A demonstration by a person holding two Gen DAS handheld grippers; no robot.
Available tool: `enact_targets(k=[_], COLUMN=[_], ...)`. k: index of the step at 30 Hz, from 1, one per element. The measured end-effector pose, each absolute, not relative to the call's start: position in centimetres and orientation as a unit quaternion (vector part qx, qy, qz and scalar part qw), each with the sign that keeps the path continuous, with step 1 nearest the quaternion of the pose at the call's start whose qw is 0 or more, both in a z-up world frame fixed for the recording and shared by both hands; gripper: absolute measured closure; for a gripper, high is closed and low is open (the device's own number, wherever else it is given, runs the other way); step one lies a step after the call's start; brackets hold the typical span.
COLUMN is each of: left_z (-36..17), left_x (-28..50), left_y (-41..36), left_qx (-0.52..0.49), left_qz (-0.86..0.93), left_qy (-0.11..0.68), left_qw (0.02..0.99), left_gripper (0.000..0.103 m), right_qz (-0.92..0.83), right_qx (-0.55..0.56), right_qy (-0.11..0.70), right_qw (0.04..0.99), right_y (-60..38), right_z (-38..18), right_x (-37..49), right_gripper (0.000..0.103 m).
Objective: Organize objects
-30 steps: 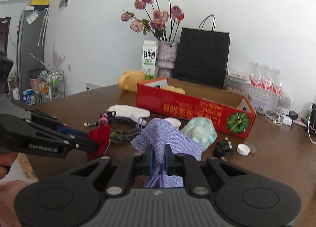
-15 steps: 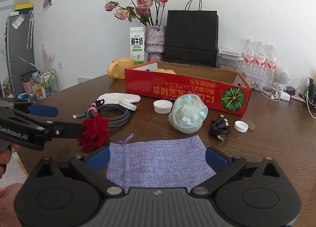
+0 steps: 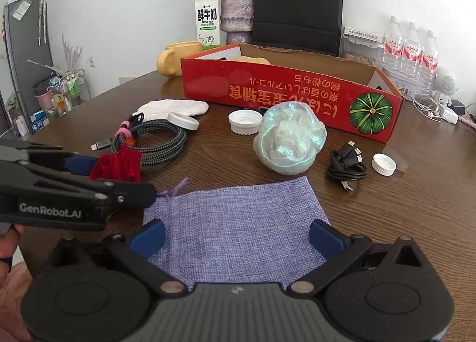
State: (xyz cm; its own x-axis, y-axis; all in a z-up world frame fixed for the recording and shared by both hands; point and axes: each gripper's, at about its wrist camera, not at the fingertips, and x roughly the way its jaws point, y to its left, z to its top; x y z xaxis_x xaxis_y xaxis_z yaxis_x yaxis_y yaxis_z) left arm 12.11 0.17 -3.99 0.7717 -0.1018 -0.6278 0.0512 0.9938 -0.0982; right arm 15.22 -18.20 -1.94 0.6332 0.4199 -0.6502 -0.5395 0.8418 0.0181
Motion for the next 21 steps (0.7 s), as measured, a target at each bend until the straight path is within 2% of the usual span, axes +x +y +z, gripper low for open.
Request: enact_targets(k=[2, 5, 8, 10, 14, 16, 18, 21], left_z=[-3.9, -4.0, -4.1, -4.1, -4.2, -4.2, -4.2, -4.2], left_x=[11.6, 10.8, 10.1, 9.7, 9.2, 9.1, 9.1, 8.9], left_y=[0.2, 0.2, 0.6, 0.9, 1.4, 1.5, 1.6, 1.8], left_qx=[-0.047, -0.039, -0.043, -0.045, -0.047, -0.049, -0.050, -0.053], left_qz=[-0.053, -0.054, -0.056, -0.055, -0.055, -0.054, -0.053, -0.054], left_qy=[0.331, 0.325, 0.323, 0.321, 0.319, 0.318, 0.317, 0.316], left_qw=[0.941, 0.943, 0.944, 0.944, 0.945, 0.945, 0.945, 0.946], left_gripper=[0.059, 0.059, 0.059, 0.059, 0.058, 0.058, 0.058, 0.059], right_qz=[0.269, 0.274, 0.282, 0.287, 0.299, 0.305, 0.305, 0.304], right_qx=[-0.089, -0.088, -0.088, -0.087, -0.086, -0.083, -0.082, -0.077], right_qy=[0.331, 0.326, 0.316, 0.308, 0.303, 0.303, 0.304, 0.305], right_qw=[0.900, 0.901, 0.902, 0.903, 0.901, 0.899, 0.899, 0.899], right_y=[-18.3, -18.6, -18.7, -18.7, -18.7, -18.6, -18.5, -18.6], right_z=[-2.0, -2.0, -1.8, -1.7, -1.5, -1.3, -1.2, -1.1], right_x=[15.1, 14.6, 13.6, 12.9, 11.9, 11.7, 11.7, 11.8], right_gripper=[0.000, 0.002, 0.016, 0.030, 0.050, 0.075, 0.087, 0.095])
